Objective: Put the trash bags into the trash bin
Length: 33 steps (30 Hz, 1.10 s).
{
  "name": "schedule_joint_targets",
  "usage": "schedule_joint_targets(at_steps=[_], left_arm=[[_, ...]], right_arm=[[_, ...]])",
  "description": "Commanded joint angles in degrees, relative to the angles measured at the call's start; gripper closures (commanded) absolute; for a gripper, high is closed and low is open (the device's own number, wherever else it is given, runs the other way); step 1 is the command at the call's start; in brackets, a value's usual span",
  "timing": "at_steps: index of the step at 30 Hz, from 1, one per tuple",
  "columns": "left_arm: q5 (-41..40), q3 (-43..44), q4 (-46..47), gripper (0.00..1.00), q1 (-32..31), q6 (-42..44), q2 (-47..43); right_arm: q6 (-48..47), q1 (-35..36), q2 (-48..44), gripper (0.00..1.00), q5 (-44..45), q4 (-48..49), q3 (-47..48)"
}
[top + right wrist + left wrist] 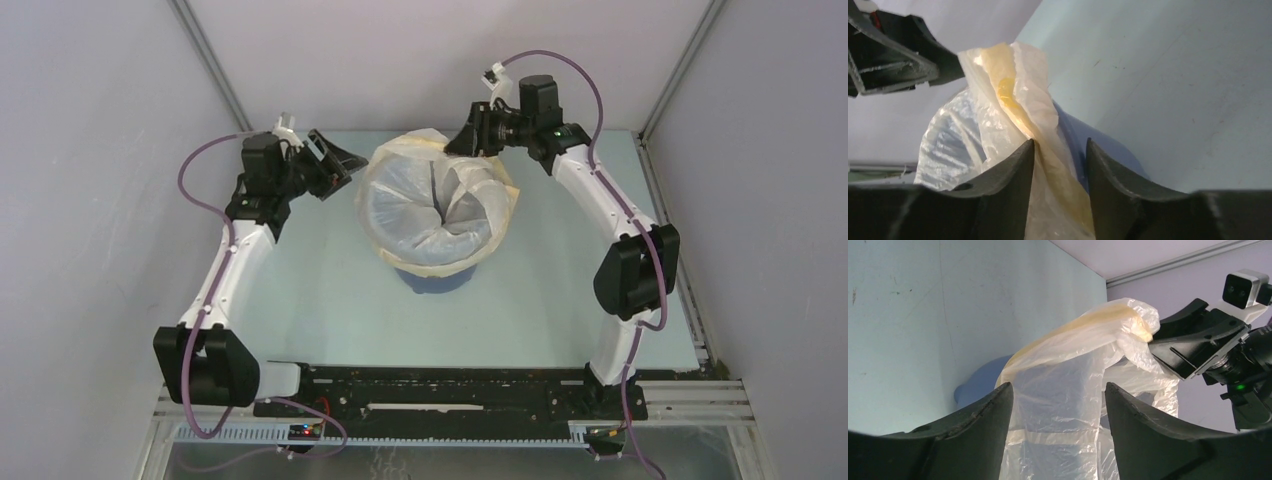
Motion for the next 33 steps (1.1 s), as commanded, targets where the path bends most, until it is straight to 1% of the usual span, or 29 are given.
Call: schedule_joint_targets(at_steps=[1, 2, 3, 5, 7, 11, 12, 14, 17, 20, 21, 23, 24, 26, 28, 30, 32, 33], left_arm=[[1.1, -1.1, -0.3, 0.29, 0.2, 1.0, 0.0], [1.6, -0.9, -0.3, 0.29, 0.0, 0.7, 0.6], [2.0, -0.5, -0.3, 0.29, -0.5, 0.4, 1.3], [2.1, 0.7, -0.3, 0.29, -1.7, 0.1, 2.9], [2.4, 3.3, 0.0, 0.29, -3.3, -0.2, 5.7], [2.9, 10.1, 0.4, 0.29, -5.2, -0.8, 12.2], [3.6, 11.9, 0.5, 0.29, -5.5, -1.5, 14.3], [5.3, 15.5, 2.2, 0.30, -6.3, -3.8, 18.0], [6.2, 22.6, 3.3, 0.29, -7.8, -5.3, 23.5], [8.2, 30.5, 2.2, 0.29, -8.4, -5.9, 28.5], [7.9, 33.8, -0.2, 0.29, -8.4, -4.6, 29.1], [4.0, 38.5, -9.0, 0.27, -8.4, 1.3, 28.7], [1.2, 41.3, -14.1, 0.25, -8.5, 4.9, 28.2], [-3.6, 45.8, -22.1, 0.21, -8.3, 10.4, 26.3], [-7.5, 45.5, -27.1, 0.18, -8.0, 13.3, 22.7], [-11.5, 42.8, -29.6, 0.15, -7.9, 15.0, 18.5], [-15.0, 39.1, -30.8, 0.14, -7.9, 15.3, 14.0], [-15.7, 36.9, -30.9, 0.15, -7.9, 15.1, 11.6]], right_arm=[[0.5, -0.3, -3.6, 0.56, 4.3, -1.5, -0.6], [2.7, -0.5, -4.0, 0.57, 4.8, -0.4, -1.6], [5.5, -0.9, -4.6, 0.55, 5.9, 0.4, -2.7], [13.5, -1.2, -6.2, 0.50, 7.1, 3.2, -6.4], [21.7, -1.1, -9.3, 0.47, 6.1, 8.0, -13.0], [37.0, 0.4, -16.5, 0.44, 7.2, 16.2, -25.2], [39.2, 1.0, -18.3, 0.41, 8.3, 18.1, -27.4], [41.7, 2.6, -21.2, 0.36, 10.7, 17.7, -29.4], [45.4, 3.9, -23.1, 0.33, 11.7, 17.7, -30.4], [43.2, 3.5, -25.1, 0.28, 13.0, 14.6, -30.4], [41.6, 2.7, -26.4, 0.26, 13.4, 12.9, -30.5], [36.8, 1.0, -28.8, 0.21, 14.7, 8.9, -30.4], [33.3, 0.2, -30.0, 0.17, 15.4, 6.8, -29.8], [25.1, -0.8, -31.0, 0.14, 17.0, 0.8, -26.6], [17.4, -0.7, -31.0, 0.13, 18.2, -4.0, -22.8], [12.2, -0.4, -30.2, 0.13, 17.6, -7.4, -19.1], [8.3, -0.1, -28.9, 0.16, 16.7, -8.8, -16.0], [6.9, 0.0, -28.4, 0.19, 16.3, -9.1, -14.8]])
